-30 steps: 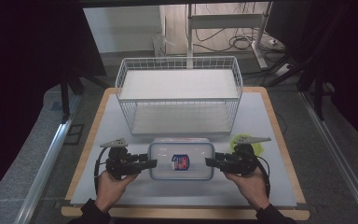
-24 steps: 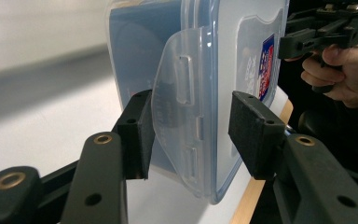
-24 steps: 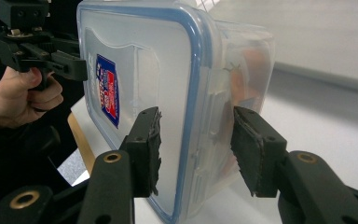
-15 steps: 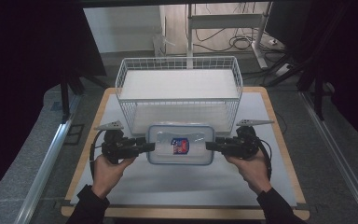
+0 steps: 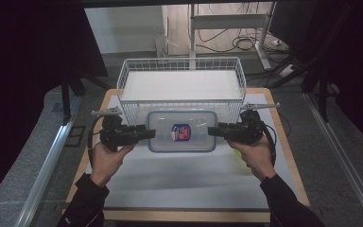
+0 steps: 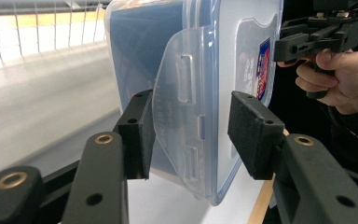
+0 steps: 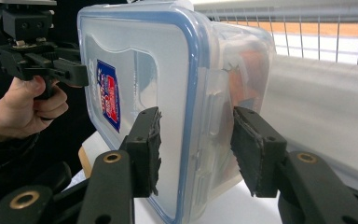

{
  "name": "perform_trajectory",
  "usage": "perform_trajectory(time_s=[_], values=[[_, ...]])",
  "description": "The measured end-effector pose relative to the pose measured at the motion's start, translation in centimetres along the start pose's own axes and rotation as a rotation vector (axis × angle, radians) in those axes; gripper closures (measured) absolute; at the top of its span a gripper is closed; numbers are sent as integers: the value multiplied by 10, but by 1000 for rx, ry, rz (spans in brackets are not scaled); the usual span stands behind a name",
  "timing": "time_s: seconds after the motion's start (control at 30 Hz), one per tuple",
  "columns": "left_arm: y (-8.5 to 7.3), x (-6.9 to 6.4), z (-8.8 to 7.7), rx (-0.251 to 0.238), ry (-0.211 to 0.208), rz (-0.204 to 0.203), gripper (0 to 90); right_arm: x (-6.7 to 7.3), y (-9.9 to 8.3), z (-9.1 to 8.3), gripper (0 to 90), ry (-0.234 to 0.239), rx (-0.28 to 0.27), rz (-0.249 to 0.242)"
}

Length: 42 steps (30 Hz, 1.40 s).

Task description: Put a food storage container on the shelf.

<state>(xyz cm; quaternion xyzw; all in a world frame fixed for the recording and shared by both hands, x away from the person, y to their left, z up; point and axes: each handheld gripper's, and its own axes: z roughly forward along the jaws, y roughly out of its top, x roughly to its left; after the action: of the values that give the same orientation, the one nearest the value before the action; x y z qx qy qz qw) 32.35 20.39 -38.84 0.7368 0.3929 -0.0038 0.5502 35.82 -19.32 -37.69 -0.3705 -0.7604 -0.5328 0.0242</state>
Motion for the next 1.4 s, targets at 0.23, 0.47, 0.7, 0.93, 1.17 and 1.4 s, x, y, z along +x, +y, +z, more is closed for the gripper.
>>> perform_trajectory(time_s=[0.23,0.47,0.7,0.93,1.17,1.4], values=[[17,2,-4,-10,5,0,520,0,20,1,528,3,-4,-3],[35,6,-6,-21,8,1,521,1,43,0,526,-10,-21,-23],[54,11,-8,-23,13,10,521,-3,62,2,525,-8,-33,-18],[75,19,-6,-27,16,13,521,-10,79,6,523,-7,-51,-9],[94,25,-5,-43,13,23,521,-17,98,7,523,-6,-75,8],[110,36,-2,-44,12,6,520,-24,115,10,522,-7,-90,32]])
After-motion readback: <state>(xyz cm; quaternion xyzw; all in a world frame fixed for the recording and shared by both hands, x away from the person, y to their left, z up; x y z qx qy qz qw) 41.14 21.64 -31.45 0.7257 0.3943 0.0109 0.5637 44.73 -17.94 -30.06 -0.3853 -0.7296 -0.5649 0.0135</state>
